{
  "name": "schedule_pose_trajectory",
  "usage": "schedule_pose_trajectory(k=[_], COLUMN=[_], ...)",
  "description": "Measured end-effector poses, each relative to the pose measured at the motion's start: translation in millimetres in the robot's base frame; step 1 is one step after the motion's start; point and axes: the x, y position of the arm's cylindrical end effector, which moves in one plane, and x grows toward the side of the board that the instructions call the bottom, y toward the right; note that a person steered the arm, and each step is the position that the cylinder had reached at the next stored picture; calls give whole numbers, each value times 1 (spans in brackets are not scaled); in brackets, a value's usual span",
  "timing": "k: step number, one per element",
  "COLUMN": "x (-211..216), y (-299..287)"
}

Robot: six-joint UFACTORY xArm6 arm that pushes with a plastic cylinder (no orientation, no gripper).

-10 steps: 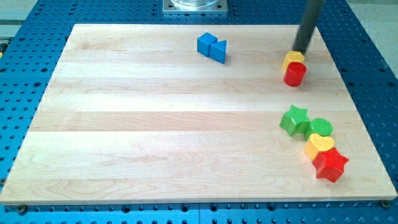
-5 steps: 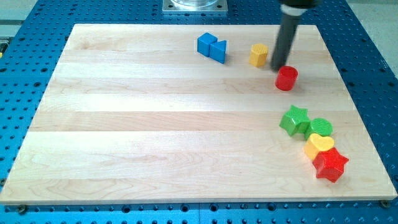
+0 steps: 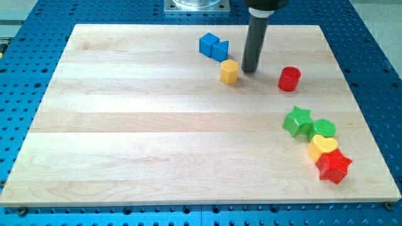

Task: Keep yellow blocks at the center

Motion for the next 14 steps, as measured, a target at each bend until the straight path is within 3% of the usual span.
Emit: schedule_pose_trajectory(k=[1, 3, 4, 6, 7, 8, 12, 14], x=[47, 61, 67, 122, 176, 213, 187, 250], y=[-81, 17, 38, 163, 217, 203, -26, 13])
